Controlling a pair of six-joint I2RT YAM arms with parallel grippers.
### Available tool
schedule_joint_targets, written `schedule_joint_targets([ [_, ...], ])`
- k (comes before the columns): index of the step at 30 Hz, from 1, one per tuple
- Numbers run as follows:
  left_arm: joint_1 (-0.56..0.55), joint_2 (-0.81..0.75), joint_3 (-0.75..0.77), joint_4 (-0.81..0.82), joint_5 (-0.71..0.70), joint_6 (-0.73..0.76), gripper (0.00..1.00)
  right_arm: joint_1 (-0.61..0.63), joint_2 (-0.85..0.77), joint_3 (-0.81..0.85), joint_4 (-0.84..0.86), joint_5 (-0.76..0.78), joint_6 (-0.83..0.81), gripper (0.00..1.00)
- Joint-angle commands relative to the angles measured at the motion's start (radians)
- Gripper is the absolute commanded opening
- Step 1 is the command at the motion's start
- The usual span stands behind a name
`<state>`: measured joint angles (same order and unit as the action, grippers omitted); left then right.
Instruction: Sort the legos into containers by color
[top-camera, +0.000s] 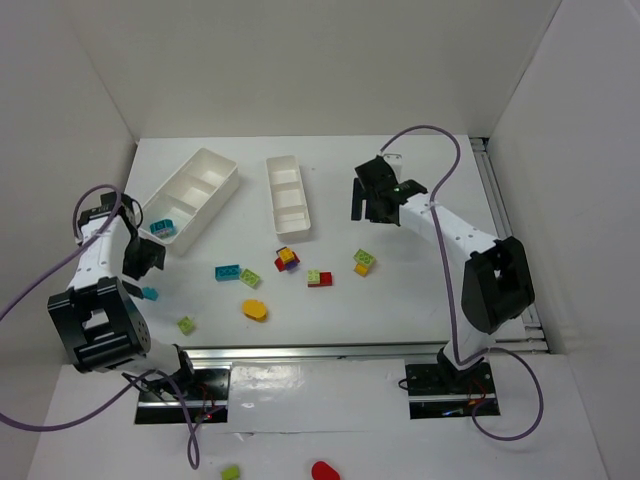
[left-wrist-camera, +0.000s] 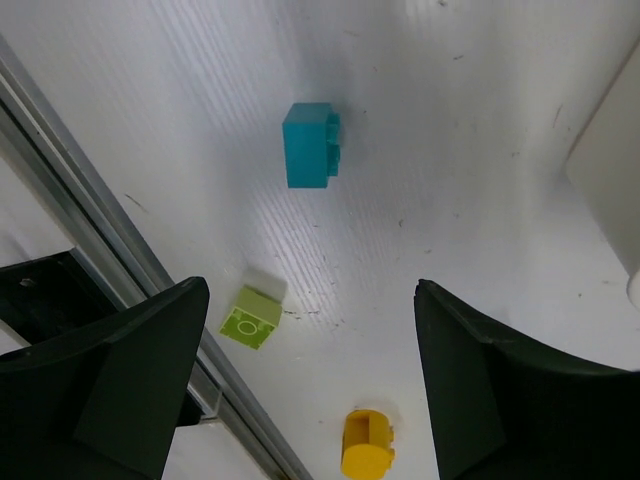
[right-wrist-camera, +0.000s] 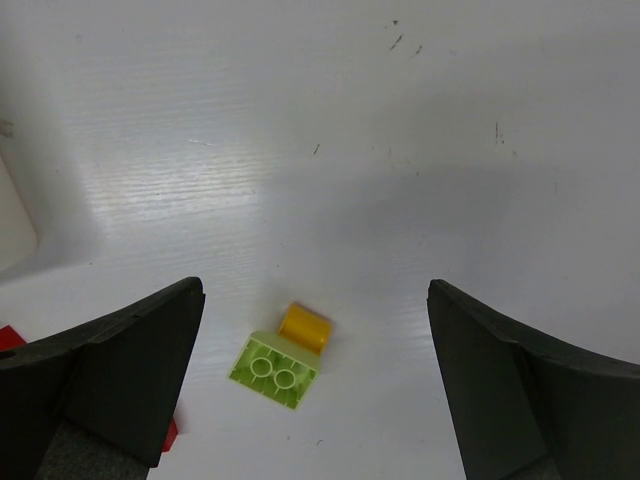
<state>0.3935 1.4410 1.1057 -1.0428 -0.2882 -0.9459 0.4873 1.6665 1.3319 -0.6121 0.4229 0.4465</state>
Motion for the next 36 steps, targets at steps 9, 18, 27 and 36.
schedule_joint_targets([
  [9, 0.015, 0.087, 0.054, -0.006, -0.183, -0.094, 0.93, -0.065, 0.021, 0.101, -0.034, -0.092, -0.040, 1.00],
  [18, 0.044, 0.147, -0.032, 0.177, -0.098, -0.028, 0.88, -0.075, 0.042, 0.211, -0.089, -0.046, -0.049, 1.00],
  [27, 0.064, 0.199, -0.125, 0.300, -0.020, -0.017, 0.73, -0.075, 0.061, 0.245, -0.135, -0.015, -0.029, 1.00],
  [36, 0.053, 0.103, -0.112, 0.297, 0.023, 0.004, 0.22, -0.075, 0.061, 0.254, -0.153, 0.003, -0.011, 1.00],
])
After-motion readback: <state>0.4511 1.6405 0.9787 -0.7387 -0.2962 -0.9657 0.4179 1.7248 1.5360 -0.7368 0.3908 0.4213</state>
